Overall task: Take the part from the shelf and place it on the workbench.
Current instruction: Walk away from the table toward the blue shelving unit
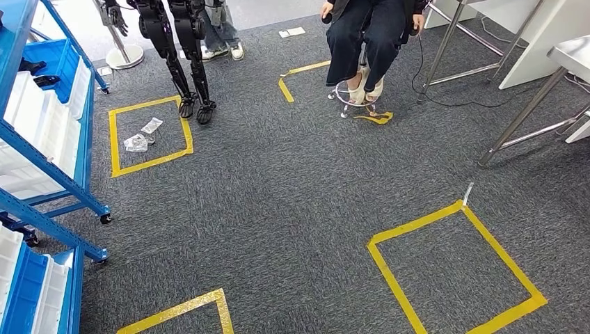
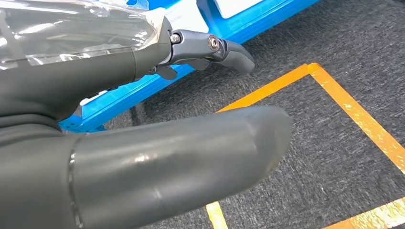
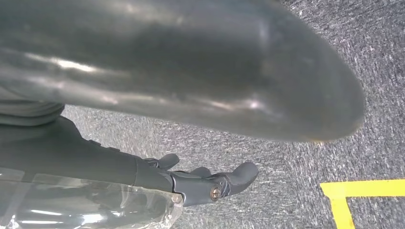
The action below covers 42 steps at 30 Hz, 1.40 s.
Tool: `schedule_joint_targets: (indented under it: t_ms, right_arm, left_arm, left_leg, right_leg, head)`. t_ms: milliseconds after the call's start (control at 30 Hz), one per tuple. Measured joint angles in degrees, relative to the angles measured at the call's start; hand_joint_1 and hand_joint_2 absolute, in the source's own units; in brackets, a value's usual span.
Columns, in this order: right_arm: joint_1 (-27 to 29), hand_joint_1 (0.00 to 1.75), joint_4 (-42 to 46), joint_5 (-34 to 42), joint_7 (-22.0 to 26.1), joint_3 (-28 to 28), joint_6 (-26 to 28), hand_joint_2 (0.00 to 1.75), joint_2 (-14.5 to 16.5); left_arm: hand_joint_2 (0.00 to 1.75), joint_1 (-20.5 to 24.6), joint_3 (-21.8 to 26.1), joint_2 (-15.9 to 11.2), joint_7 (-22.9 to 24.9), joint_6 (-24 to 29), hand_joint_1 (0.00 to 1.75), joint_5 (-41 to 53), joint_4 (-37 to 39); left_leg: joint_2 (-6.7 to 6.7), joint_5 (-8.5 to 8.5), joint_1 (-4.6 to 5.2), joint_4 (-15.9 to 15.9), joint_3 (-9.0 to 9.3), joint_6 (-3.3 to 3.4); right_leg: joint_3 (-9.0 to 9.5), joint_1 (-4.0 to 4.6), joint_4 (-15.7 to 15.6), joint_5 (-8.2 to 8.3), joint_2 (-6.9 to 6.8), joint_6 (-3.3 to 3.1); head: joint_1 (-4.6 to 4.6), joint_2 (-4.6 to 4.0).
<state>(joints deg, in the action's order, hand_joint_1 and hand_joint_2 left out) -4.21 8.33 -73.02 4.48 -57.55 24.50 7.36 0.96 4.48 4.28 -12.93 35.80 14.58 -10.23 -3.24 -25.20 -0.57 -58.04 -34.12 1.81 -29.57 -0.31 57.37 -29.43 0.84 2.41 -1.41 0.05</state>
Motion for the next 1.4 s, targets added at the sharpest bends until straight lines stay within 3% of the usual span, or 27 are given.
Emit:
schedule_joint_targets:
  t_ms: [133,933,1100,1200,1267,1400]
  right_arm:
    - [-0.02,0.00,0.00,0.00,0.00,0.00,0.00,0.00,-0.02]
    - [-0.06,0.00,0.00,-0.61,-0.66,0.00,-0.80,0.00,-0.27]
    - [-0.06,0.00,0.00,-0.85,-0.84,0.00,-0.87,0.00,-0.26]
    - [-0.09,0.00,0.00,-0.85,-0.85,0.00,-0.87,0.00,-0.27]
    - [-0.11,0.00,0.00,-0.86,-0.85,0.00,-0.87,0.00,-0.33]
    - [-0.07,0.00,-0.01,-0.92,-0.92,0.02,-0.87,0.00,-0.38]
  left_arm:
    - [0.00,0.00,-0.01,0.02,0.04,0.00,0.00,0.00,0.00]
    - [0.00,0.02,-0.02,0.01,0.14,-0.25,0.00,-0.15,0.00]
    - [0.00,0.02,-0.02,-0.02,0.15,-0.24,0.00,-0.15,0.00]
    - [0.00,0.03,-0.02,-0.01,0.15,-0.24,0.00,-0.15,0.00]
    - [0.00,0.04,-0.02,0.04,0.15,-0.24,0.00,-0.15,0.00]
    - [0.00,0.06,-0.02,0.09,0.15,-0.24,0.00,-0.15,0.00]
  left_leg:
    - [0.01,-0.06,-0.01,0.05,-0.03,-0.50]
    - [0.00,-0.12,0.53,-0.16,-0.20,-0.47]
    - [0.00,-0.34,0.68,-0.48,-0.34,-0.10]
    - [0.03,-0.21,0.60,-0.19,-0.27,0.45]
    - [0.17,0.27,0.25,0.71,0.11,0.95]
    - [0.37,0.65,0.00,1.16,0.09,1.19]
  right_leg:
    - [-0.03,0.02,0.02,-0.07,0.00,-0.10]
    - [-0.12,-0.57,-0.05,-0.03,0.00,-0.02]
    - [-0.11,-0.72,-0.06,-0.04,0.00,0.05]
    - [-0.01,-0.71,-0.17,-0.03,-0.03,0.32]
    - [-0.54,-0.60,1.38,-1.08,-0.15,0.44]
    - [-6.35,-0.88,14.14,-7.12,-0.25,0.18]
  head:
    - [-0.03,-0.01]
    - [-0.02,0.00]
    - [-0.01,0.00]
    - [-0.02,-0.01]
    - [-0.09,-0.01]
    - [-0.33,0.00]
